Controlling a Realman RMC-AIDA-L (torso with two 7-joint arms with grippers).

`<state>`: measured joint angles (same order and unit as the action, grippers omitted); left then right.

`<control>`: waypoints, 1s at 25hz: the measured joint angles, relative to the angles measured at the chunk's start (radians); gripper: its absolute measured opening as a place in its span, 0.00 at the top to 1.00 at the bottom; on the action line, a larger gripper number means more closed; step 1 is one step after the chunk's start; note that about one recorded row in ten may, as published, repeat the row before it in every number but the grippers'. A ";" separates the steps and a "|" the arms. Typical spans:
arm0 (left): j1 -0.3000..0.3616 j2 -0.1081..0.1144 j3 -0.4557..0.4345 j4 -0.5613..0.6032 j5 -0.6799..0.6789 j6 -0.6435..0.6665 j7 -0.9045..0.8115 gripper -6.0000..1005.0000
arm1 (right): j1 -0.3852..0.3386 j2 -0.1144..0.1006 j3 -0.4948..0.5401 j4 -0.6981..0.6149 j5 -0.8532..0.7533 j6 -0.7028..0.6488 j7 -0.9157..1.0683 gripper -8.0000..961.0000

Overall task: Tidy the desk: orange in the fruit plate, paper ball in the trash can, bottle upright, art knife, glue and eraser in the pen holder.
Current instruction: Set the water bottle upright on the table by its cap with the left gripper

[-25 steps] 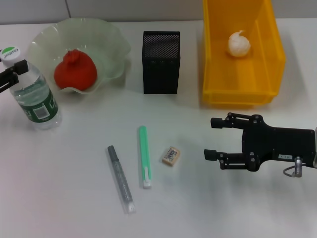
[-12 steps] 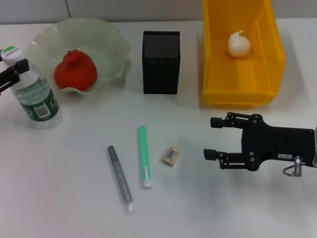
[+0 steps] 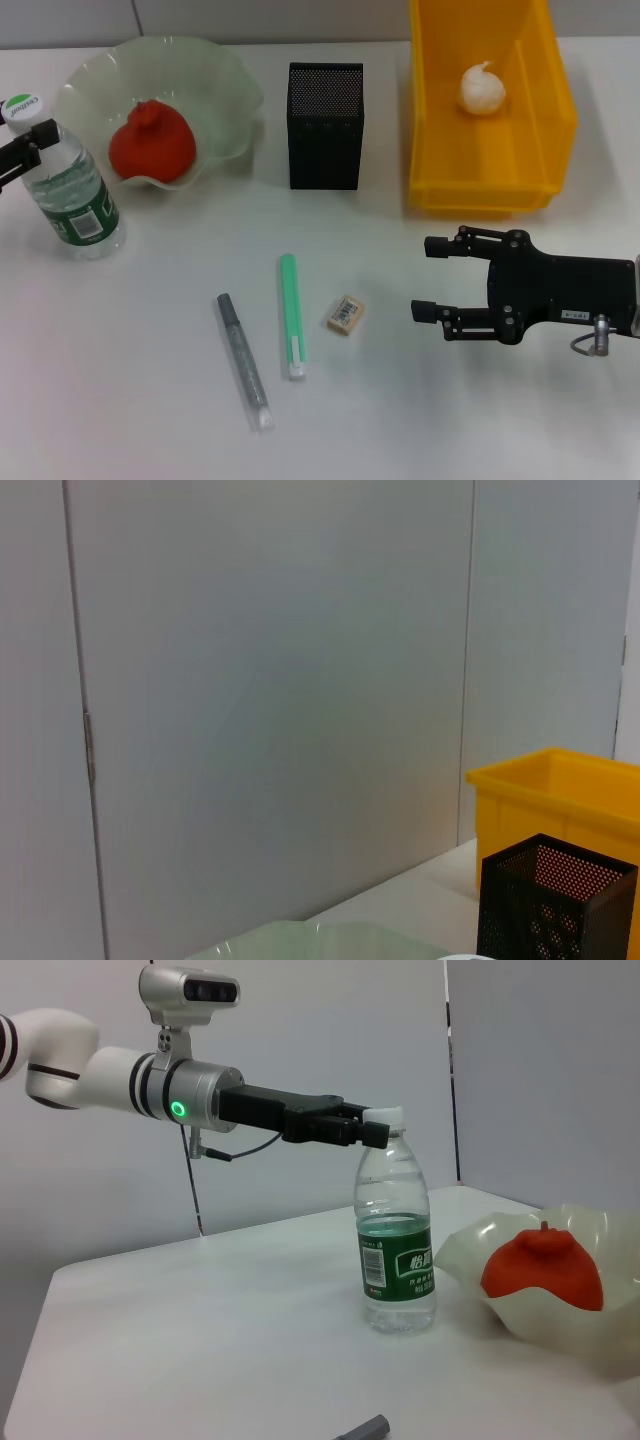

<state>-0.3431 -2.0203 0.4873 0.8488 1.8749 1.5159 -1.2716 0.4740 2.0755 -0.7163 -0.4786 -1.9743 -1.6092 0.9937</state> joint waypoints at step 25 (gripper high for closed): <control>0.016 -0.006 -0.001 0.005 -0.182 0.098 -0.018 0.21 | 0.002 0.000 0.000 0.000 0.000 0.006 0.011 0.18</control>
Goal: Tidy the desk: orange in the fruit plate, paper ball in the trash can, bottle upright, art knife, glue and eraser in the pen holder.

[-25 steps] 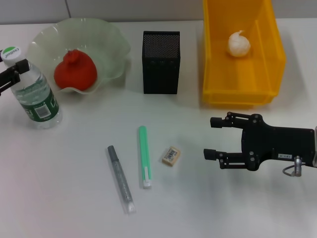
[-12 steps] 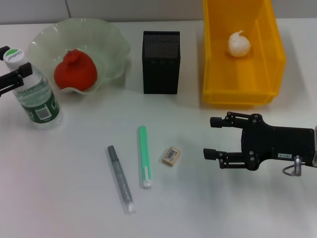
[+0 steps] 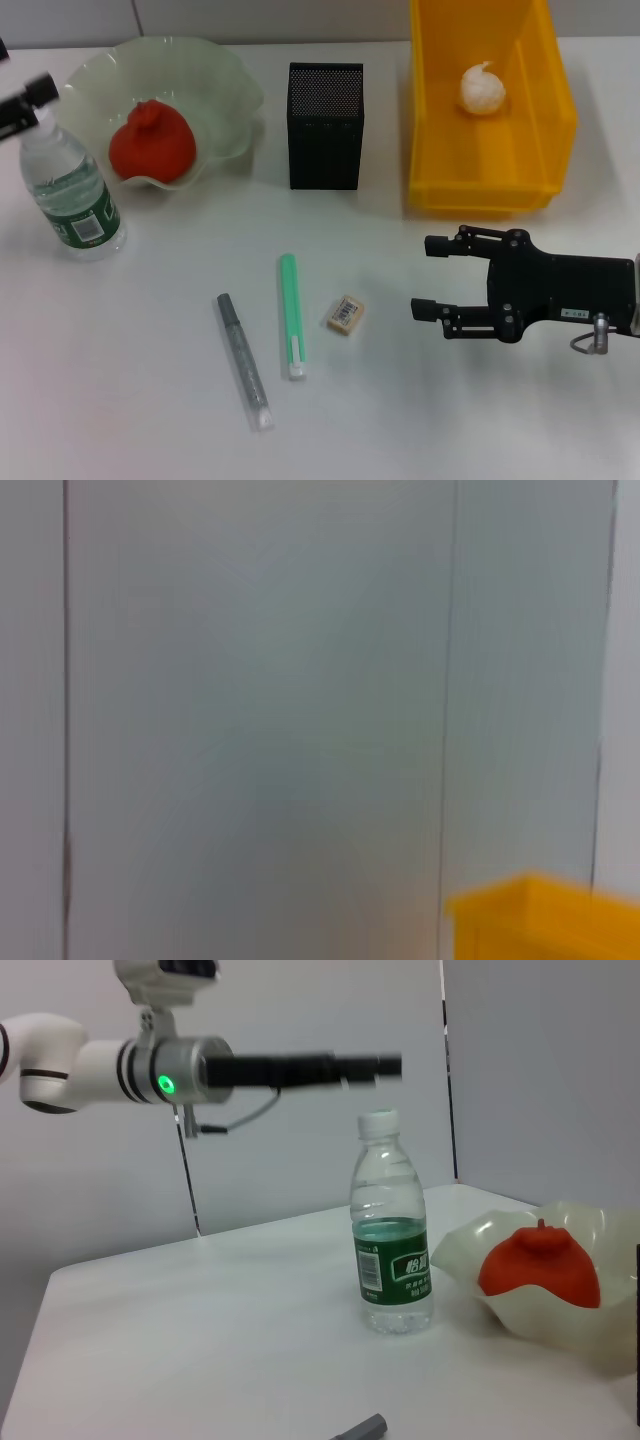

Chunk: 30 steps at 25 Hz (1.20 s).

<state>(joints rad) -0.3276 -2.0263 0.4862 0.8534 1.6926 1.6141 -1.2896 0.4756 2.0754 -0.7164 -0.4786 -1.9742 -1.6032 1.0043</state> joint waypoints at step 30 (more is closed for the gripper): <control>0.021 0.017 0.143 -0.370 0.229 0.167 0.315 0.20 | 0.048 -0.001 0.004 -0.002 0.008 -0.008 0.153 0.18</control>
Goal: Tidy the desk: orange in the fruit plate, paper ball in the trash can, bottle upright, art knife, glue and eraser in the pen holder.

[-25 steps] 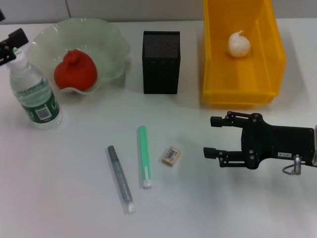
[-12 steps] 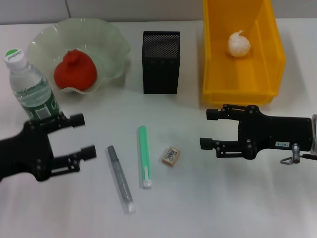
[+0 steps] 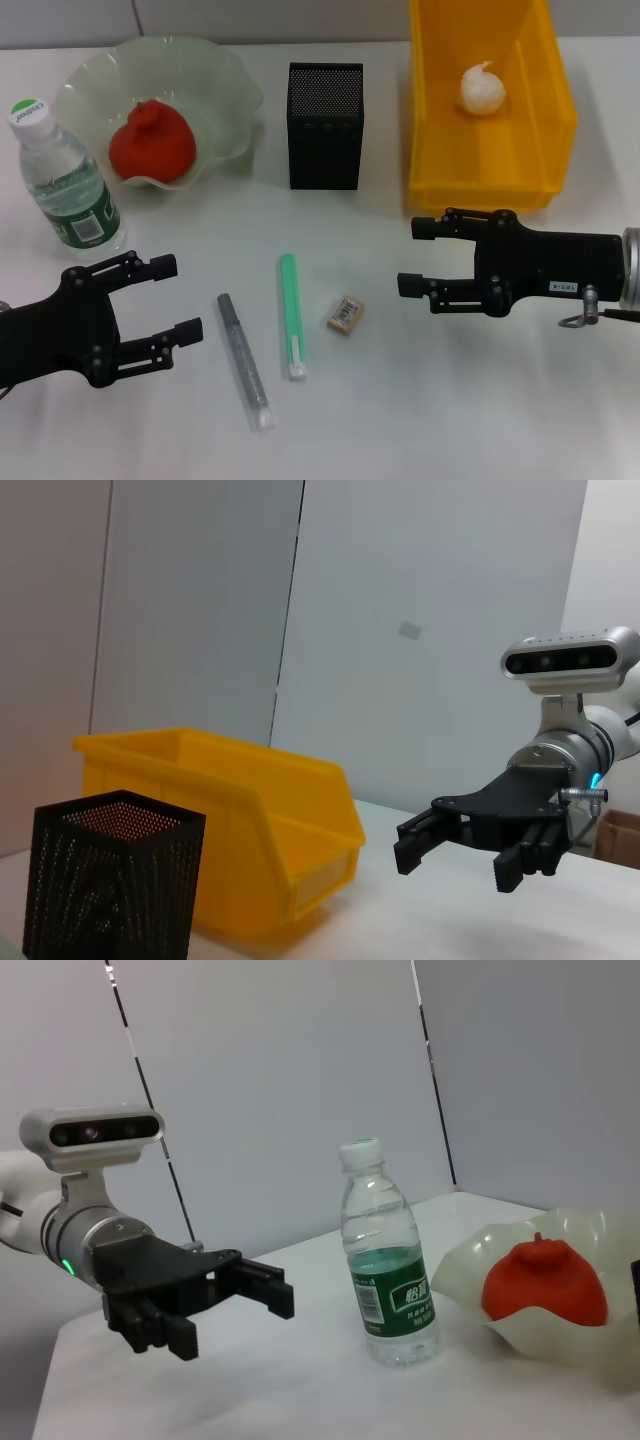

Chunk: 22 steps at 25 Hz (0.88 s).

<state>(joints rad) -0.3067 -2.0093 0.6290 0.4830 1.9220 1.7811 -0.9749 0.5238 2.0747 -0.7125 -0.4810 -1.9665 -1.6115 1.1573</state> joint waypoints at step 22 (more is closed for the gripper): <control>-0.003 -0.012 0.012 -0.003 0.014 -0.002 0.022 0.20 | 0.224 -0.011 -0.367 -0.425 -0.098 -0.075 0.362 0.18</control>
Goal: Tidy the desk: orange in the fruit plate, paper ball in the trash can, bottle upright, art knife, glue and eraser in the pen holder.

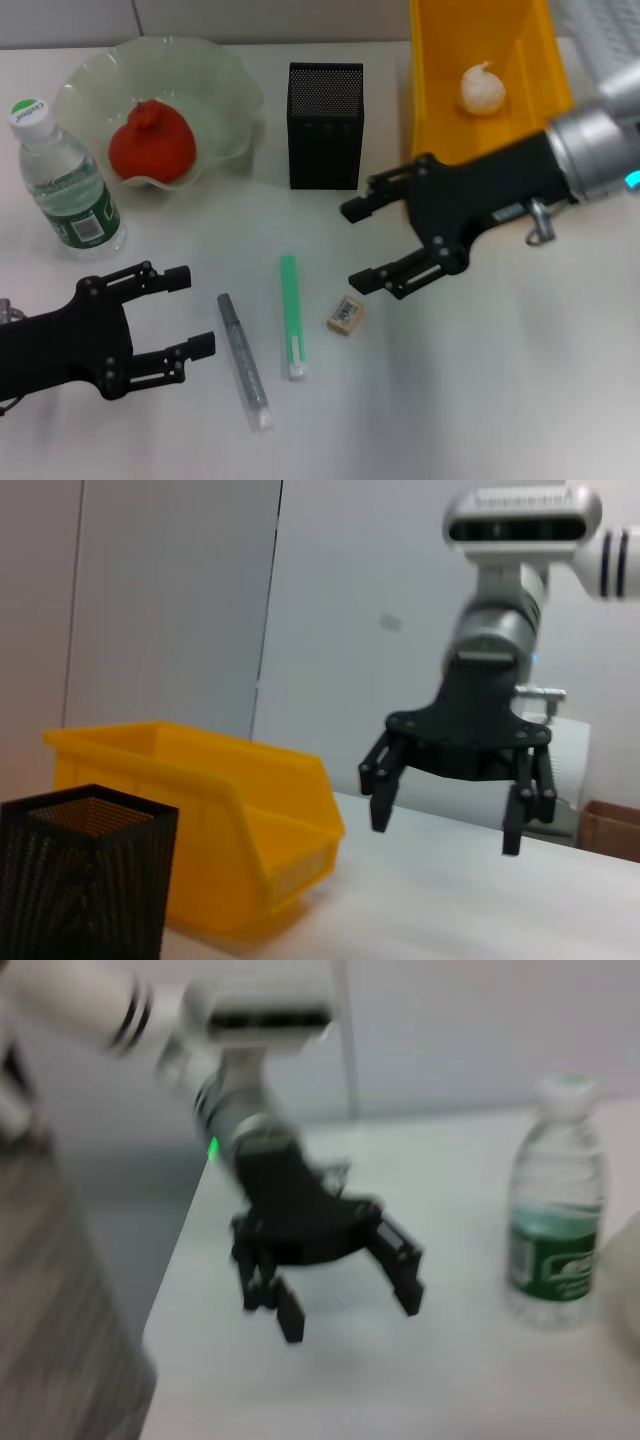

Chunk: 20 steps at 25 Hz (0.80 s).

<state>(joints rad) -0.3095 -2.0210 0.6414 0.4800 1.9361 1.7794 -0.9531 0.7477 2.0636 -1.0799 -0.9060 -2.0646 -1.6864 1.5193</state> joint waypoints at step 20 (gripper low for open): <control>-0.011 0.022 -0.003 -0.037 0.016 0.007 -0.029 0.20 | 0.392 0.029 -0.727 0.008 -0.194 0.248 -0.045 0.19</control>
<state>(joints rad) -0.3208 -1.9988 0.6385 0.4433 1.9524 1.7868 -0.9818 1.1395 2.0925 -1.8071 -0.8978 -2.2586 -1.4381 1.4740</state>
